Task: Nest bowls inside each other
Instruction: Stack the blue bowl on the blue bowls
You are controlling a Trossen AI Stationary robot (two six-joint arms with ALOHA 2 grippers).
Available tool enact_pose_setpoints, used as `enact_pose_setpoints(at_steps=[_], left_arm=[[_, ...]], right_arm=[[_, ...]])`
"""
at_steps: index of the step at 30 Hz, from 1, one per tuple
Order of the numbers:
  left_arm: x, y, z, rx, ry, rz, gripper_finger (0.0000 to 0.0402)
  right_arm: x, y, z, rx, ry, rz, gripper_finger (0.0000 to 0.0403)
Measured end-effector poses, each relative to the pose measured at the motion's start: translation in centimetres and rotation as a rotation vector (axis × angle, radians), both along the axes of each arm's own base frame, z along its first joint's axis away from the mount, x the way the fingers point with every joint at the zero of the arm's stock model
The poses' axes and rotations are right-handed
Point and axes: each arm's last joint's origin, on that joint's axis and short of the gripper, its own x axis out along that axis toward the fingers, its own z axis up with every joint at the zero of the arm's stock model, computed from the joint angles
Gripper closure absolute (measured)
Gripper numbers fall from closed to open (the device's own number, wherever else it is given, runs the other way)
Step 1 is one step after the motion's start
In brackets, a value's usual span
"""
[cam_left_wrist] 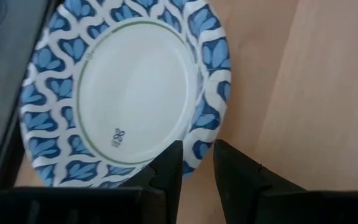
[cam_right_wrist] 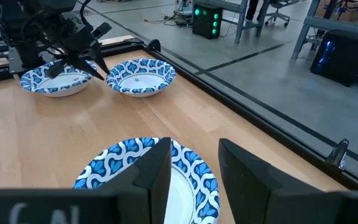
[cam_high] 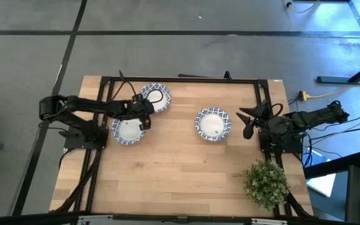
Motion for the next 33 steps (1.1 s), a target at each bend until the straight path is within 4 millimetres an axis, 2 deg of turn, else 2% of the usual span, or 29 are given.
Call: enact_pose_setpoints(at_steps=[11, 17, 33], left_arm=[[0.5, 0.2, -2.0, 0.015, 0.099, 0.006, 0.0317], [1.0, 0.5, -1.5, 0.124, 0.062, 0.025, 0.0317], [1.5, 0.7, -1.1, 0.159, 0.012, 0.021, 0.0317]], right_arm=[[0.0, 0.0, 0.0, 0.001, -0.001, 0.0, 0.0267], [0.0, 0.0, 0.0, 0.001, -0.001, 0.0, 0.0267], [-0.1, -0.1, 0.0, -0.034, 0.017, -0.025, 0.0267]])
